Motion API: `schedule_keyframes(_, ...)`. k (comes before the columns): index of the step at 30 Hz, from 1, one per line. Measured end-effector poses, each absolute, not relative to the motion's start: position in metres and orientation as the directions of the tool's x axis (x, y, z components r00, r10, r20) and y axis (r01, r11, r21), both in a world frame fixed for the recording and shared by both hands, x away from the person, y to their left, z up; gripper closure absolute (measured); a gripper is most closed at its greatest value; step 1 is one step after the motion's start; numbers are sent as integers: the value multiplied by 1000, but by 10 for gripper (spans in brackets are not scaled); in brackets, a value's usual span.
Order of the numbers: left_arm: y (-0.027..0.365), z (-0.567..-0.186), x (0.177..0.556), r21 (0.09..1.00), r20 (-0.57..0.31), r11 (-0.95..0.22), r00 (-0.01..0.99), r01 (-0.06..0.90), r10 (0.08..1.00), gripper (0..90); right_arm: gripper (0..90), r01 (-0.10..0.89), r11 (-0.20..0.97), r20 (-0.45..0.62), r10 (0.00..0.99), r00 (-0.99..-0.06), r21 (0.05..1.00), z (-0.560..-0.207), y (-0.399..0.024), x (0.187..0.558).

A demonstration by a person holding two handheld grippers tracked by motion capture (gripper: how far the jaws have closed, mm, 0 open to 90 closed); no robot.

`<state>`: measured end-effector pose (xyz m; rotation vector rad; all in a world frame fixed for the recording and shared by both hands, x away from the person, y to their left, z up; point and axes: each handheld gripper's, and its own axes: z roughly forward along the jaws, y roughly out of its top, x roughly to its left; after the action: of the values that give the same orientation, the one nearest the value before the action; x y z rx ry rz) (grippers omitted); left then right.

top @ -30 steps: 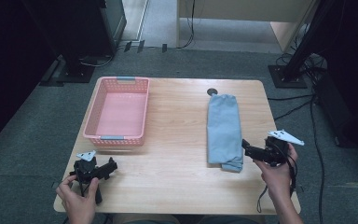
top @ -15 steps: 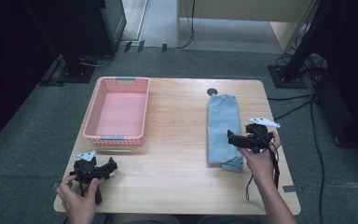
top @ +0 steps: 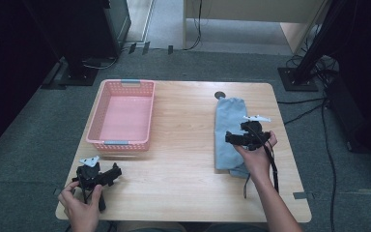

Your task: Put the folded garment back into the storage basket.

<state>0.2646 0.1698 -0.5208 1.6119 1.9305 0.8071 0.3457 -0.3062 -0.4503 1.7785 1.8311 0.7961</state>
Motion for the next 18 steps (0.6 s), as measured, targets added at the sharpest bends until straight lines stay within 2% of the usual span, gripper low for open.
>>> schedule_keyframes(8,170,-521,265,712,0,125,-178,691,984,0,0,783,-43,93,995,-19,621,-470,-298,365)
schedule_keyframes(18,170,-521,265,712,0,125,-178,691,984,0,1,808,-45,103,995,-20,587,-484,-293,379)
